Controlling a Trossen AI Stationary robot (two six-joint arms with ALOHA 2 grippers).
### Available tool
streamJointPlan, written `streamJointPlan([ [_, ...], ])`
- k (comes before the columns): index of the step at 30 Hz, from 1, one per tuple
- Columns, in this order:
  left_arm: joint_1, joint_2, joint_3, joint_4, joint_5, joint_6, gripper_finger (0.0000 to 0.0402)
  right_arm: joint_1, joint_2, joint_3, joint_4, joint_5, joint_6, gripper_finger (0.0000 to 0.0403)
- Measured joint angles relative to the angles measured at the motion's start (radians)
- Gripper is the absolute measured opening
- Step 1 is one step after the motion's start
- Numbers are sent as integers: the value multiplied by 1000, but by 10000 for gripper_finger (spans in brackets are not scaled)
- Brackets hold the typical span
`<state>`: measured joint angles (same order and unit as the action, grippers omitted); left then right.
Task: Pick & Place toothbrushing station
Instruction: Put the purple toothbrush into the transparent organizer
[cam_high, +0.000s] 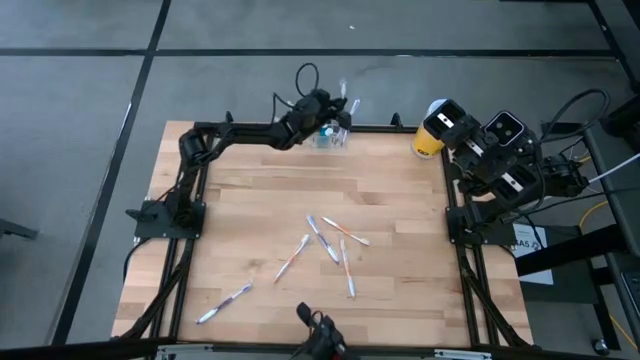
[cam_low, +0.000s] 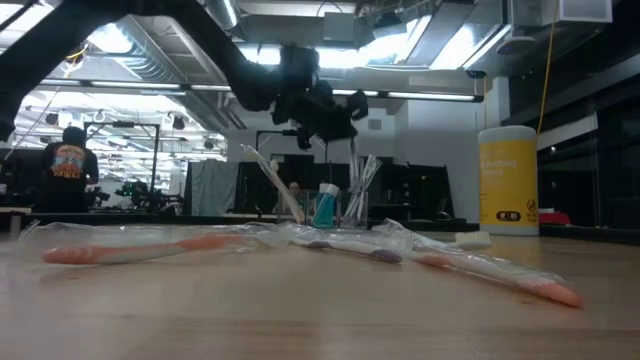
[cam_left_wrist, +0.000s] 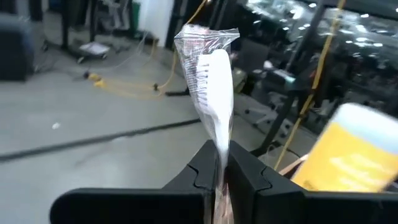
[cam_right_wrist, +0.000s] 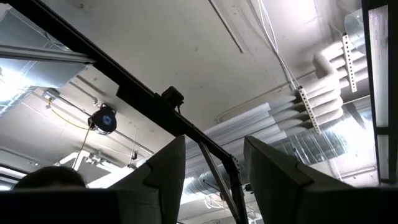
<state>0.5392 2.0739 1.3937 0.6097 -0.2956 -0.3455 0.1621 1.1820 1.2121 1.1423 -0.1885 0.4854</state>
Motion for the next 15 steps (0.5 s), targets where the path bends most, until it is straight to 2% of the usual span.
streamJointPlan([
  [7, 0, 27, 0, -82, -75, -78, 14, 1, 0, 0, 0, 17, 1, 166],
  [11, 0, 26, 0, -141, -76, -103, 51, 13, 0, 0, -1, 16, -5, 166],
  [15, 2, 26, 0, -181, -10, -214, 92, 30, 0, 0, -6, 15, -27, 166],
])
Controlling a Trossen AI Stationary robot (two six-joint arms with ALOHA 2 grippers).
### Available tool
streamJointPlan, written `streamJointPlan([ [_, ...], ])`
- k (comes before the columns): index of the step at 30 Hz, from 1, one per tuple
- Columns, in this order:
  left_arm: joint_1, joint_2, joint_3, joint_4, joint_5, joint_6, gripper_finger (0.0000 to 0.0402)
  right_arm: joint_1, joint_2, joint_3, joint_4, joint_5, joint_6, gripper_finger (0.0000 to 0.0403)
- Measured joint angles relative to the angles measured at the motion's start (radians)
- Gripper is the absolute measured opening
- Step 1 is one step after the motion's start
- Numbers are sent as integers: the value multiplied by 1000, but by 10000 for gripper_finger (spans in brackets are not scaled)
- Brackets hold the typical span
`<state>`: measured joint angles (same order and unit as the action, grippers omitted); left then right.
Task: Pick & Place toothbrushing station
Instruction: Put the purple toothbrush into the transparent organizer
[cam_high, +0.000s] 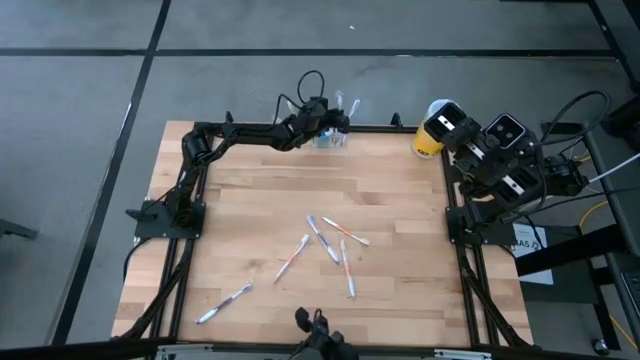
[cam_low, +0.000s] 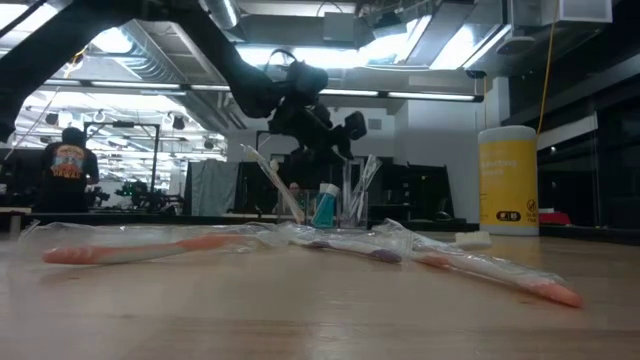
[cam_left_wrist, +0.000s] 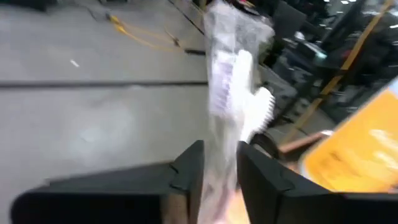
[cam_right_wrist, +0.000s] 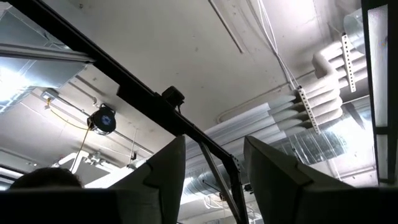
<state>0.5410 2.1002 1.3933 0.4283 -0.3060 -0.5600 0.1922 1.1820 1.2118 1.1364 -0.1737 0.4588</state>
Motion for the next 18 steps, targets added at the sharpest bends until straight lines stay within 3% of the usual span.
streamJointPlan([
  [5, -2, -22, 0, 4, 116, -105, 138, 24, 0, 0, -1, -2, -25, 166],
  [10, -8, -76, 0, -73, 66, -56, 180, 49, 0, 0, -11, -2, -52, 166],
  [14, 17, -144, -1, -301, 120, -39, 197, 60, 0, 0, -19, -2, -52, 166],
  [18, 4, -235, 1, -624, 351, 69, 193, 68, 0, 0, -35, -1, -56, 166],
])
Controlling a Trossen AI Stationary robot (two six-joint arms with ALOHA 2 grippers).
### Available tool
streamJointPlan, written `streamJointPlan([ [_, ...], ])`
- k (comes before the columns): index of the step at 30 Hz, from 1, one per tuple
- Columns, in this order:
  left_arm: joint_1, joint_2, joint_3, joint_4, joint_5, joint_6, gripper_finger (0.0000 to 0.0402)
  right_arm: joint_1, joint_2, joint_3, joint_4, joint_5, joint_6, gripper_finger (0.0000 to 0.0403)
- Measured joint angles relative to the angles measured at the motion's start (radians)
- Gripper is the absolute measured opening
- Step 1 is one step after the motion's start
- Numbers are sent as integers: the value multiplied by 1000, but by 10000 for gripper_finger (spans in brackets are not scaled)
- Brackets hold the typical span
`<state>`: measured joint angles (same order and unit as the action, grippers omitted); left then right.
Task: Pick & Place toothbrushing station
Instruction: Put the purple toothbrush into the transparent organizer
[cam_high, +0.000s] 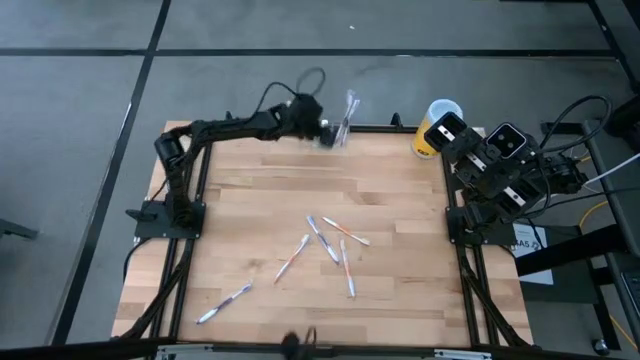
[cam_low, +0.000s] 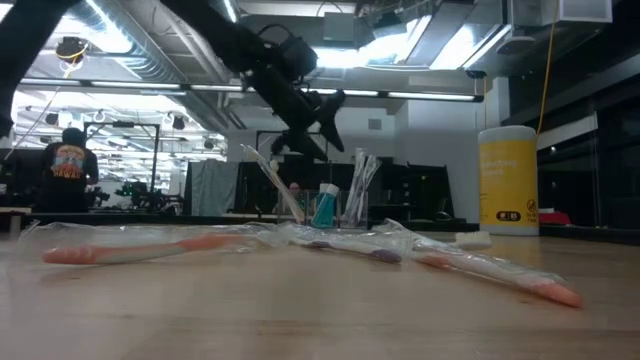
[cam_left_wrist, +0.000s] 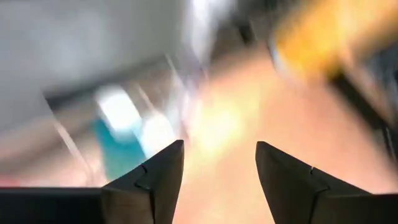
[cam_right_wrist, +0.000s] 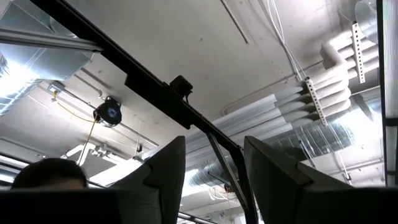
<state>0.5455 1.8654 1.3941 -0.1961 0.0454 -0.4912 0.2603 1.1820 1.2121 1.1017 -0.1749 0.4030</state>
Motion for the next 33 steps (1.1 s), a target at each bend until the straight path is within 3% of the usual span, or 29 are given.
streamJointPlan([
  [2, -41, -45, -1, -174, 82, 64, 185, 0, 0, 0, -8, 1, 0, 166],
  [4, -96, -93, -1, -334, 92, 42, 176, 0, 0, 0, -9, 3, 1, 166],
  [7, -197, -159, -31, -519, 47, -114, 165, 0, 0, 0, -9, 20, 2, 166],
  [10, -310, -224, -104, -582, -72, -361, 160, 0, 0, 0, -10, 29, 0, 166],
  [14, -416, -274, -227, -507, -97, -728, 163, 0, 0, 0, -11, 40, -5, 166],
  [17, -457, -276, -316, -376, -19, -883, 164, 0, 0, 0, -11, 69, -7, 166],
  [21, -477, -268, -412, -193, 81, -980, 159, 6, 0, 0, -11, 112, -7, 166],
  [27, -475, -266, -498, -68, 86, -1043, 157, 31, 1, 0, -9, 179, -31, 166],
  [33, -475, -196, -504, 26, 131, -1062, 153, 50, 1, 0, 1, 194, -48, 166],
])
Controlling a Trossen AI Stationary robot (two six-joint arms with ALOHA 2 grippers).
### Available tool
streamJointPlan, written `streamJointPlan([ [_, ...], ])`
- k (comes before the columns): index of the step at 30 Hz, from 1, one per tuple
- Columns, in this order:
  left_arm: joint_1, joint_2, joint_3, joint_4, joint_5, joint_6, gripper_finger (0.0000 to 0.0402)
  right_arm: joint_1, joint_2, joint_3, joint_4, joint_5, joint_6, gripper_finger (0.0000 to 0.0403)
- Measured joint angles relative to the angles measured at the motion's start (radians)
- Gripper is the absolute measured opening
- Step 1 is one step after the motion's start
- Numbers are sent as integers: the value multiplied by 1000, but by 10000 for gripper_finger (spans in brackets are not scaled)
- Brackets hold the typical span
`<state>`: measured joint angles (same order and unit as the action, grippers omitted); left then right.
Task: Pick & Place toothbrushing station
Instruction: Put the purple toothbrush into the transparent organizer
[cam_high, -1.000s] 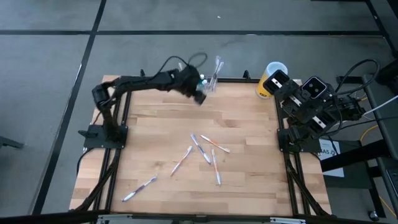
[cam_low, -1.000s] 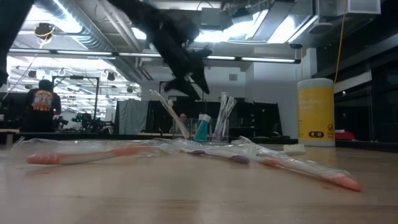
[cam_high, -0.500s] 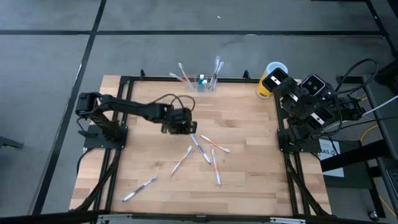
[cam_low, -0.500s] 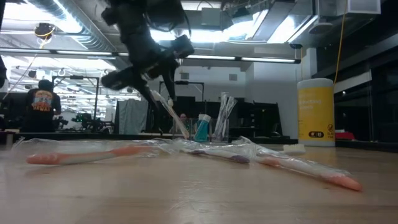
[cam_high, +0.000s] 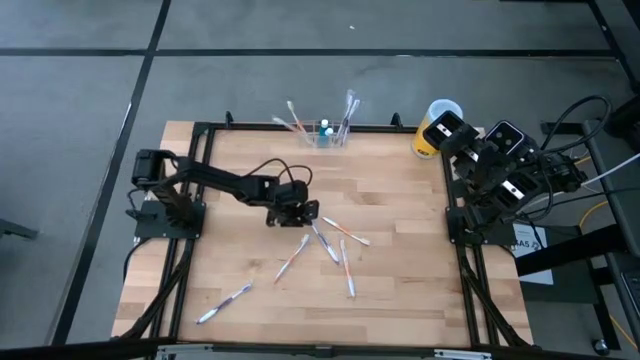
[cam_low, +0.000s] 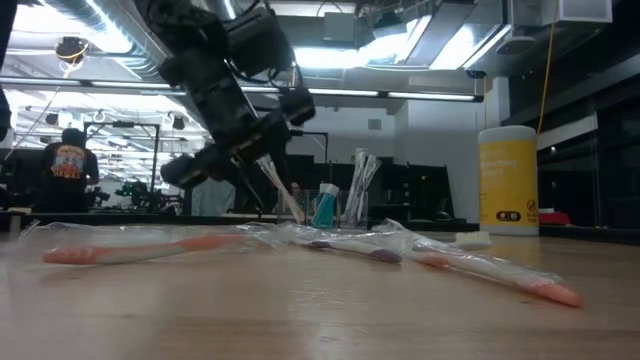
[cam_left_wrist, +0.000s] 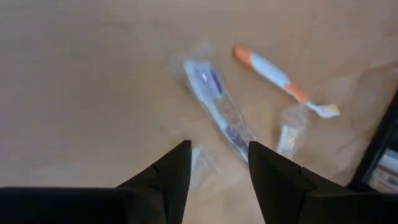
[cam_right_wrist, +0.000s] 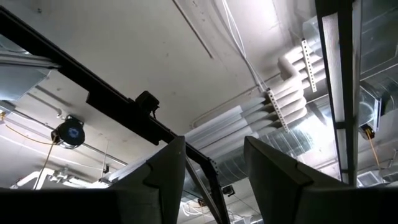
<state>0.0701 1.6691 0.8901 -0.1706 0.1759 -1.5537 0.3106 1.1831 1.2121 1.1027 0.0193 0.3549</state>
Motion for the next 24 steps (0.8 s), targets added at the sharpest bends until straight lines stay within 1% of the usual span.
streamJointPlan([
  [6, -5, 104, 0, 154, 81, -43, 152, 0, 0, 0, 1, 0, 0, 166],
  [13, -2, 172, 3, 208, 73, -144, 140, 0, 0, 0, 4, 15, 10, 166],
  [17, -4, 180, 4, 220, 15, -227, 127, 0, 0, 0, 4, 15, 15, 166],
  [24, 3, 194, 5, 201, -147, -351, 90, 0, 0, 0, 4, 15, 4, 166],
])
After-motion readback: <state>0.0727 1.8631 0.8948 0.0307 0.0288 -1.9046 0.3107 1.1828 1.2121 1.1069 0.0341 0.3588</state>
